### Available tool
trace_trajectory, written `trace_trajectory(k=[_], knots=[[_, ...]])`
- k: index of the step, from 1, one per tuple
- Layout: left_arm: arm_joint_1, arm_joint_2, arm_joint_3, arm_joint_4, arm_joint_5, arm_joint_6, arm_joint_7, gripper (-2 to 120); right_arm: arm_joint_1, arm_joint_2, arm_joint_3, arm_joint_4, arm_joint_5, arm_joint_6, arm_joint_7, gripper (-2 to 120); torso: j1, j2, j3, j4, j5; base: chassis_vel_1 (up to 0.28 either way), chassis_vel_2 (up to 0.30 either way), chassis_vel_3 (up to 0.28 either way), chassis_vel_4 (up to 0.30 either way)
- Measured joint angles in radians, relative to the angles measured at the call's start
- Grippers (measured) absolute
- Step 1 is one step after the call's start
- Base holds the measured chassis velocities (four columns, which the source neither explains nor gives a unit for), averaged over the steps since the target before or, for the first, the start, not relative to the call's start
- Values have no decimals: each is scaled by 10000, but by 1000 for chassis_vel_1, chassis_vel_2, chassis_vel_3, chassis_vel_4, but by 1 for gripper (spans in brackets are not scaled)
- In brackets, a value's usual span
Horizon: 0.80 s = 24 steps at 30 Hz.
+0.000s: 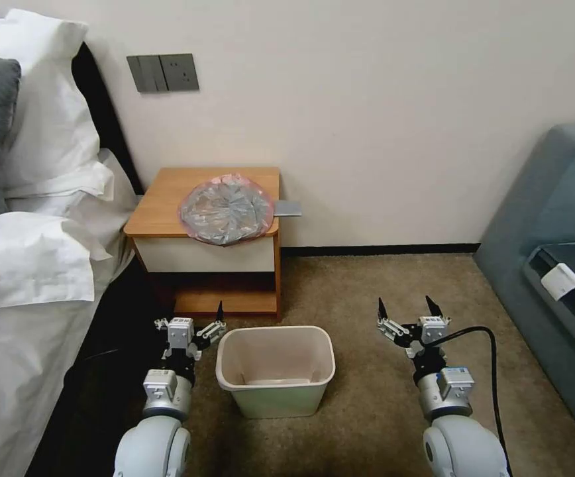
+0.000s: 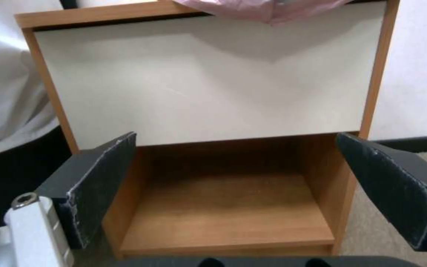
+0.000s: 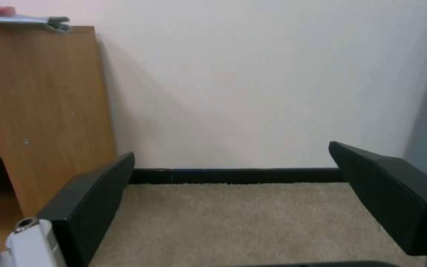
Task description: Pick up the garbage bag from the table and place it over the trash can.
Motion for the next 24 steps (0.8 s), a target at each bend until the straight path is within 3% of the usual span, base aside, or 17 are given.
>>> trace_trajectory(k=[15,19,24], knots=[[18,0,-20,-69,-22,13,-6,100,-42,2,0,56,-10,-1,3,100,0,0,0,0,0,0,0,0,0],[278,7,-298,-848,-362,216,-151,100,-561,109,-14,874,-156,68,67,100,0,0,0,1,0,0,0,0,0],[807,29,-857,-2410,-1043,655,-449,100,-1607,334,-51,2492,-449,241,199,100,0,0,0,1,-1,0,0,0,0]])
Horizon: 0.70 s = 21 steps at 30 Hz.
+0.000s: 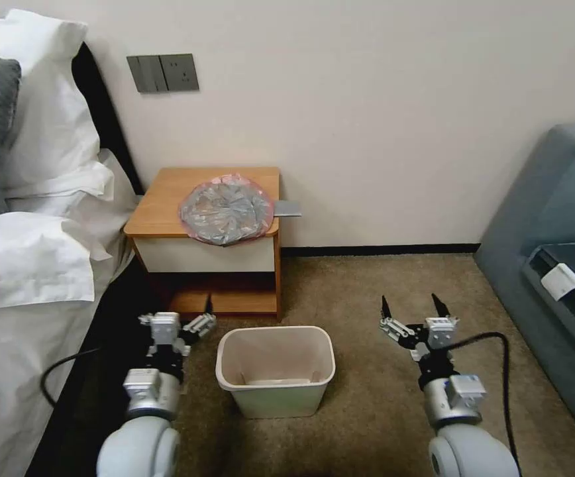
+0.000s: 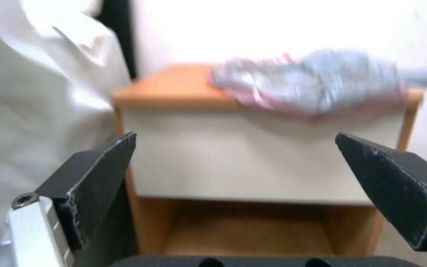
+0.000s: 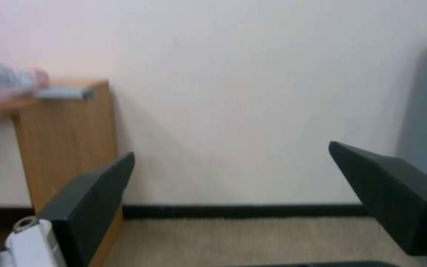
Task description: Pick up the garbage bag from the table and place it over the trash can.
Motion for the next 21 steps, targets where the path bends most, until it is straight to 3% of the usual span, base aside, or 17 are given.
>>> trace_trajectory(k=[1,5,11,19,21], knots=[[0,0,0,0,0,0,0,100,0,0,0,0,0,0,0,100,0,0,0,0,0,0,0,0,0],[496,21,-537,-1481,-642,409,-281,100,-1008,107,-142,1523,-44,-41,207,100,1,1,-1,-3,-4,0,0,0,0],[919,39,-988,-2645,-1187,756,-522,100,-1183,-125,-254,1698,508,-435,332,100,0,0,-1,0,4,0,0,0,0],[1060,213,-1015,-2625,-1296,907,-516,100,-1034,-354,-222,1617,1194,-764,455,100,0,0,-1,0,2,0,0,0,0],[1429,826,-845,-2228,-1458,1295,-184,100,-946,-403,-221,1580,1327,-848,511,100,0,0,-1,-2,4,0,0,0,0]])
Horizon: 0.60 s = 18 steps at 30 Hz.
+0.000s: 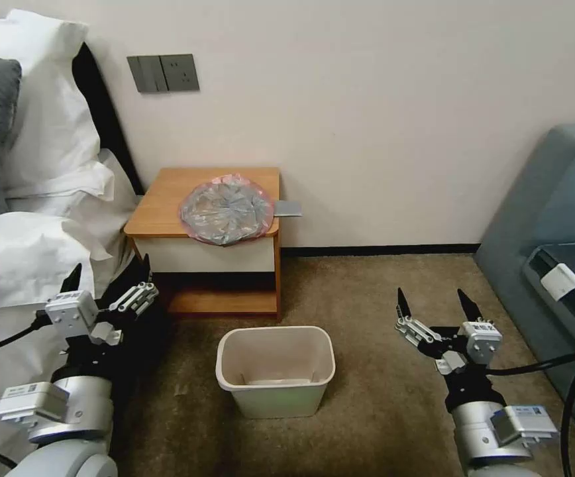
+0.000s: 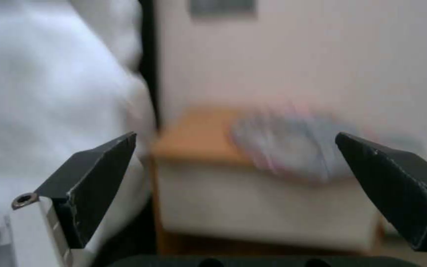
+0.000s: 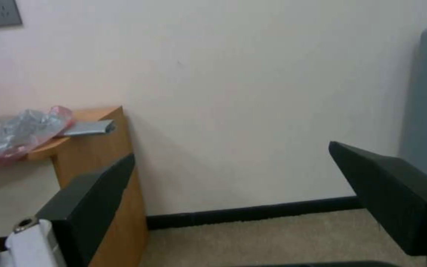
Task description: Pick up the garbage bag from the table and place it over the trash can.
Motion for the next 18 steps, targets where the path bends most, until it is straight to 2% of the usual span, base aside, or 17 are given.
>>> trace_trajectory(k=[1,4,11,14,15,17,18], knots=[[147,268,71,166,-52,148,128,100,30,-19,-10,-14,73,-58,30,100,1,0,2,1,-12,0,0,0,0],[281,425,164,276,-90,178,184,100,125,-65,-66,-42,268,-155,80,100,0,0,2,1,-2,0,0,0,0],[425,269,225,307,29,-170,55,100,488,-325,-302,-118,1260,-647,366,100,0,0,1,0,-4,0,0,0,0],[611,57,217,170,219,-523,19,100,1323,-691,-439,-366,2812,-985,401,100,0,0,0,-1,-2,0,0,0,0],[611,57,217,170,219,-523,19,100,1323,-691,-439,-366,2812,-985,401,100,0,0,0,-1,-2,0,0,0,0],[685,0,187,51,244,-589,-1,100,2293,-1101,-534,-751,4665,-1137,243,100,0,0,1,1,-2,0,0,0,0],[685,0,187,51,244,-589,-1,100,2293,-1101,-534,-751,4665,-1137,243,100,0,0,1,1,-2,0,0,0,0]])
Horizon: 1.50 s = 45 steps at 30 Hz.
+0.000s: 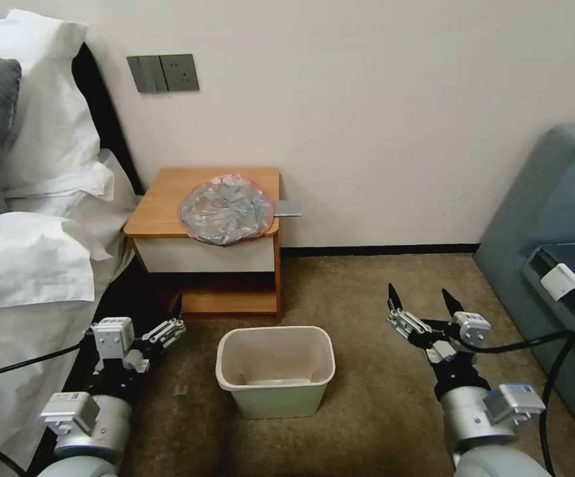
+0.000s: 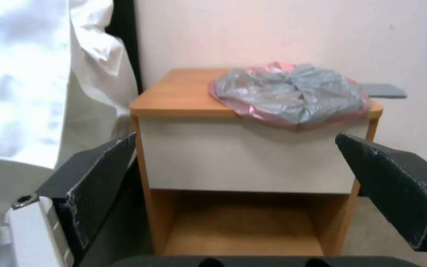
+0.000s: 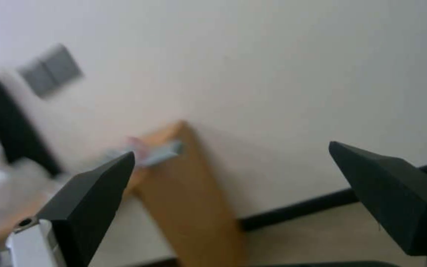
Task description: Pick up the garbage bag from the table and place it over the trash can.
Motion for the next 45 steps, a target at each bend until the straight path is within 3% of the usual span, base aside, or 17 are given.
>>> trace_trajectory(k=[3,4,7,11,15,23,30,34,36,37,45], knots=[[58,-8,-97,-103,8,-91,-18,100,1686,-431,-449,-718,3715,-581,758,100,1,0,0,-1,-1,0,0,0,0],[58,-8,-97,-103,8,-91,-18,100,1686,-431,-449,-718,3715,-581,758,100,1,0,0,-1,-1,0,0,0,0],[170,17,-177,-250,10,-220,-44,100,3705,-625,-1011,-1779,7321,-1051,2588,100,0,0,1,0,0,0,0,0,0],[269,-44,-192,-372,6,-289,-44,100,4889,-632,-1359,-2398,8883,-1080,3447,100,1,0,1,3,-2,0,0,0,0],[422,-245,-192,-422,51,-473,-46,100,6756,-176,-1718,-4124,11262,-1181,4026,100,1,-1,2,0,-3,0,0,0,0],[611,-612,-344,-425,208,-628,-90,100,8668,813,-1834,-7033,12146,-1235,4089,100,1,-2,1,0,-3,0,0,0,0],[813,-906,-347,-425,370,-665,-127,100,9317,1223,-2072,-9026,11119,-1468,3324,100,1,-2,1,0,-2,0,0,0,0],[904,-1052,-334,-425,478,-713,-127,100,9685,1567,-2084,-10049,10658,-1565,2781,86,1,-2,1,1,-2,0,0,0,0],[904,-1052,-334,-425,478,-713,-127,100,9685,1567,-2084,-10049,10658,-1565,2781,86,1,-2,1,1,-2,0,0,0,0],[894,-1088,-333,-425,509,-742,-127,100,9820,1615,-2216,-10415,10311,-1638,2182,78,1,-2,1,0,-2,0,0,0,0],[725,-1064,-326,-393,518,-822,-128,100,9977,1661,-2295,-10560,9998,-1751,1621,50,1,-2,0,-1,-2,0,0,0,0]])
